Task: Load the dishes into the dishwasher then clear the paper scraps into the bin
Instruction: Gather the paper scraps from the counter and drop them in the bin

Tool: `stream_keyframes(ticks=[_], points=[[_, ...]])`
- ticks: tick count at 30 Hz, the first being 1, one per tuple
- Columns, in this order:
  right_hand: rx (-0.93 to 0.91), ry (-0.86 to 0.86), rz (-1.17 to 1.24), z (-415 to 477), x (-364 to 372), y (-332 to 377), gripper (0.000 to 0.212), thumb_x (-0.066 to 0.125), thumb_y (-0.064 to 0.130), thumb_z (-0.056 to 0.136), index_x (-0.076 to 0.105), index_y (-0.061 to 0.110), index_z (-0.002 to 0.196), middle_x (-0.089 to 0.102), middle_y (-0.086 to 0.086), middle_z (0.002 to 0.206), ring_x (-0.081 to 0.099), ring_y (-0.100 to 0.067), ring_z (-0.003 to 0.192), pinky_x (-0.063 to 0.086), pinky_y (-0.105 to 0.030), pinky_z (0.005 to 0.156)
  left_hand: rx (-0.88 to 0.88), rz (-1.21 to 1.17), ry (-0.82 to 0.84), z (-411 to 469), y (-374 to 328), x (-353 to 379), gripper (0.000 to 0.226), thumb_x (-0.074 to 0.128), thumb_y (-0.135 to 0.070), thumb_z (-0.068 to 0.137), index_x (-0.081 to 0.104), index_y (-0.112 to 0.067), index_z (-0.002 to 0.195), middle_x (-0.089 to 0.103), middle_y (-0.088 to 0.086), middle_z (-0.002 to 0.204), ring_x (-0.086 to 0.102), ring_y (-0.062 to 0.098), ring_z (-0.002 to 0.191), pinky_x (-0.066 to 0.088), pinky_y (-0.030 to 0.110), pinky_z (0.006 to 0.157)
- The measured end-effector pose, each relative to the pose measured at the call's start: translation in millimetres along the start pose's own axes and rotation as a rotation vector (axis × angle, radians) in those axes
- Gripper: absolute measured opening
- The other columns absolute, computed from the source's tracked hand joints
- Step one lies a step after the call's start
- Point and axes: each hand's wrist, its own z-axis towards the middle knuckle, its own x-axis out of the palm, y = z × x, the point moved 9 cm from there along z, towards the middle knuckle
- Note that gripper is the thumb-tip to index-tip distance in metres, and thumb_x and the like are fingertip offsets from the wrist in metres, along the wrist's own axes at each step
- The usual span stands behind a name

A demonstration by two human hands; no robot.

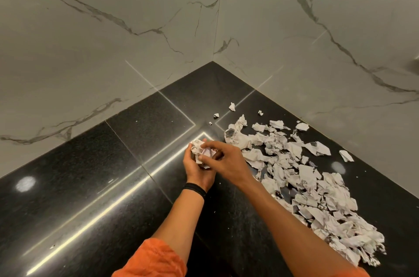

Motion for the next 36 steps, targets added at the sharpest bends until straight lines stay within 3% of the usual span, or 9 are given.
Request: stream_keyframes(ticks=[6, 11, 15, 18, 20, 22, 25, 31, 36], points=[[-0.102, -0.024, 0.058, -9.5, 2.4, 4.9, 0.029, 0.082, 0.031, 0.082, 0.075, 0.024, 0.109, 0.072, 0.015, 0.109, 0.068, -0.004, 0.098, 0.054, -0.025, 0.087, -0.024, 0.006, 0.050, 3.0, -1.3, 3.7, 0.053, 0.040, -0.053, 0.099, 0.072, -0.012, 0.101, 0.072, 0.015, 0.100, 0.070, 0.032, 0.091, 0.057, 0.044, 0.079], [-0.021, -0.166, 0.055, -2.9, -16.2, -9.5, 0.017, 0.062, 0.027, 0.098, 0.071, 0.028, 0.112, 0.073, 0.012, 0.093, 0.072, -0.010, 0.075, 0.061, -0.039, 0.070, -0.004, -0.050, 0.034, 10.1, -2.7, 5.2, 0.047, 0.044, -0.049, 0.097, 0.069, -0.010, 0.108, 0.070, 0.014, 0.103, 0.068, 0.029, 0.094, 0.057, 0.041, 0.082], [0.018, -0.191, -0.010, 22.2, -23.6, -17.0, 0.016, 0.062, 0.022, 0.096, 0.073, 0.023, 0.107, 0.074, 0.011, 0.093, 0.070, -0.007, 0.081, 0.060, -0.039, 0.075, -0.005, -0.093, 0.027, 15.9, -6.7, 7.1, 0.050, 0.042, -0.045, 0.100, 0.074, -0.007, 0.101, 0.071, 0.014, 0.105, 0.071, 0.029, 0.088, 0.055, 0.041, 0.083], [0.050, -0.157, -0.120, 60.7, -20.8, -24.0, 0.019, 0.063, 0.014, 0.095, 0.072, 0.017, 0.111, 0.073, 0.007, 0.094, 0.067, -0.002, 0.082, 0.059, -0.036, 0.082, -0.019, -0.146, 0.019, 27.8, -11.2, 7.1, 0.050, 0.049, -0.045, 0.098, 0.078, -0.004, 0.097, 0.063, 0.015, 0.122, 0.065, 0.032, 0.105, 0.049, 0.046, 0.100], [0.066, -0.095, -0.238, 91.9, -16.1, -30.6, 0.027, 0.062, 0.010, 0.094, 0.070, 0.016, 0.119, 0.071, 0.002, 0.108, 0.065, -0.003, 0.094, 0.055, -0.036, 0.093, -0.017, -0.161, 0.019, 36.6, -18.0, 10.1, 0.048, 0.052, -0.046, 0.095, 0.077, -0.005, 0.102, 0.059, 0.016, 0.129, 0.060, 0.034, 0.115, 0.046, 0.049, 0.106], [0.083, 0.014, -0.391, 121.6, -7.5, -38.3, 0.036, 0.063, 0.010, 0.094, 0.064, 0.016, 0.130, 0.065, -0.003, 0.127, 0.062, -0.017, 0.115, 0.048, -0.037, 0.104, 0.013, -0.178, 0.014, 43.1, -29.3, 14.8, 0.047, 0.052, -0.046, 0.095, 0.070, -0.006, 0.111, 0.058, 0.016, 0.131, 0.061, 0.034, 0.115, 0.047, 0.050, 0.104], [0.135, 0.156, -0.570, 150.2, 4.4, -58.2, 0.046, 0.065, 0.016, 0.094, 0.057, 0.014, 0.139, 0.059, -0.010, 0.136, 0.057, -0.027, 0.123, 0.041, -0.037, 0.105, 0.047, -0.171, 0.010, 49.8, -41.3, 19.5, 0.050, 0.050, -0.047, 0.096, 0.062, -0.010, 0.128, 0.059, 0.015, 0.131, 0.063, 0.034, 0.112, 0.050, 0.050, 0.101], [-0.024, 0.173, -0.751, 147.3, 29.2, -79.1, 0.017, 0.061, 0.015, 0.091, 0.073, 0.014, 0.103, 0.065, -0.009, 0.103, 0.059, -0.032, 0.098, 0.045, -0.037, 0.082, 0.062, -0.205, 0.013, 56.5, -52.6, 17.2, 0.055, 0.053, -0.047, 0.095, 0.058, -0.011, 0.137, 0.059, 0.015, 0.132, 0.062, 0.035, 0.115, 0.054, 0.051, 0.097], [-0.170, 0.247, -0.845, 117.4, 41.5, -66.6, 0.013, 0.061, 0.008, 0.089, 0.071, 0.009, 0.098, 0.066, -0.008, 0.099, 0.061, -0.030, 0.095, 0.048, -0.039, 0.078, 0.062, -0.200, 0.006, 48.8, -50.0, 10.0, 0.049, 0.053, -0.046, 0.095, 0.062, -0.009, 0.127, 0.062, 0.014, 0.125, 0.067, 0.035, 0.105, 0.056, 0.049, 0.091]])
